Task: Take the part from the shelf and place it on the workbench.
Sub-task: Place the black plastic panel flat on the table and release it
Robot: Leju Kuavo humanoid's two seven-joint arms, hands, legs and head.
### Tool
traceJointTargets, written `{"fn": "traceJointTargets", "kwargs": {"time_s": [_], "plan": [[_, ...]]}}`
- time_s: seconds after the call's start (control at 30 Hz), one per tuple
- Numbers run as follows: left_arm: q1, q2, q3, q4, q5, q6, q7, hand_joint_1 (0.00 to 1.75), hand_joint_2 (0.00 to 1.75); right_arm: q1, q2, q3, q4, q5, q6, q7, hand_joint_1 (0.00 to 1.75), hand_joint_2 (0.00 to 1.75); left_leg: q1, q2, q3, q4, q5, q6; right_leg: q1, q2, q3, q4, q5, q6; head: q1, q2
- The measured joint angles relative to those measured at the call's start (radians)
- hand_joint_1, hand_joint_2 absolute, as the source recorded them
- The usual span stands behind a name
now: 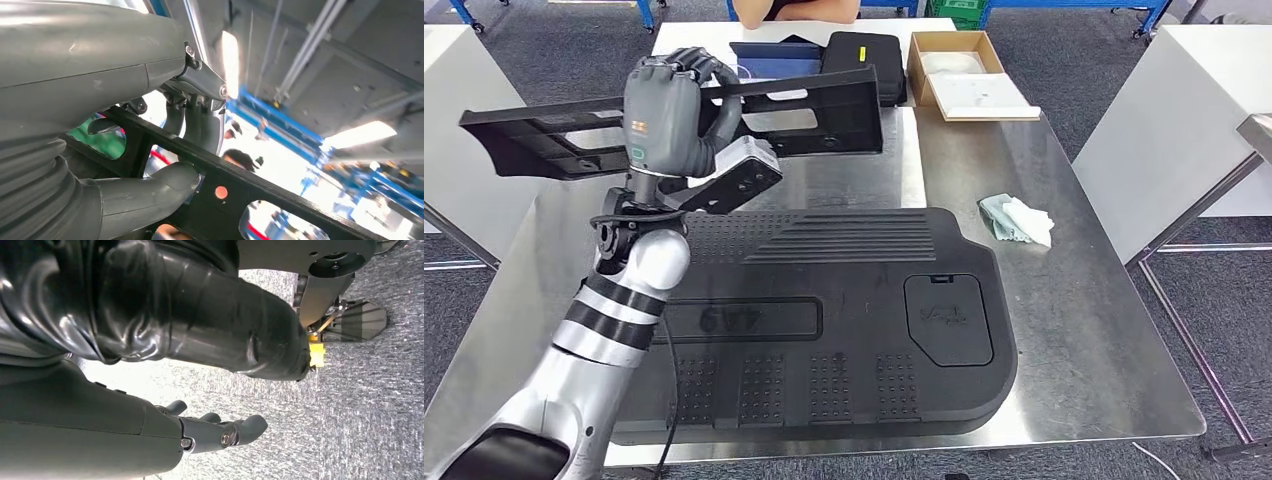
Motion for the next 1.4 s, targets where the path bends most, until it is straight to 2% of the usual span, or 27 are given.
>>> {"fn": "traceJointTargets", "kwargs": {"time_s": [0.37,0.63,1.03,1.4], "plan": [[0.119,-0.027,-0.077,-0.009,0.079,0.012,-0.032,1.75,1.75,0.000,0.004,-0.003,0.000,0.004,-0.004,0.000,0.00,0.00,0.001,0.000,0.000,-0.001,0.000,0.000,0.000,0.000,-0.001,0.000,0.000,0.000,0.000,0.000],[0.151,-0.033,-0.095,0.007,0.100,0.017,-0.038,1.75,1.75,0.000,0.006,-0.008,0.000,0.016,-0.005,0.000,0.00,0.00,0.001,0.000,0.000,-0.001,0.000,0.000,0.000,0.000,-0.001,0.000,0.000,0.000,0.000,0.000],[0.192,-0.080,-0.113,0.180,0.146,0.061,-0.077,1.75,1.75,0.000,0.012,-0.025,0.000,0.037,-0.005,0.000,0.00,0.00,0.001,0.000,0.000,-0.001,0.000,0.000,0.000,0.000,-0.001,0.000,0.000,0.000,0.000,0.000],[0.146,-0.162,-0.171,0.382,0.079,0.067,-0.026,1.75,1.75,-0.001,0.017,-0.026,0.000,0.069,-0.001,0.000,0.00,0.00,0.001,0.000,0.000,-0.001,0.000,0.000,0.000,0.000,-0.001,0.000,0.000,0.000,0.000,0.000]]}}
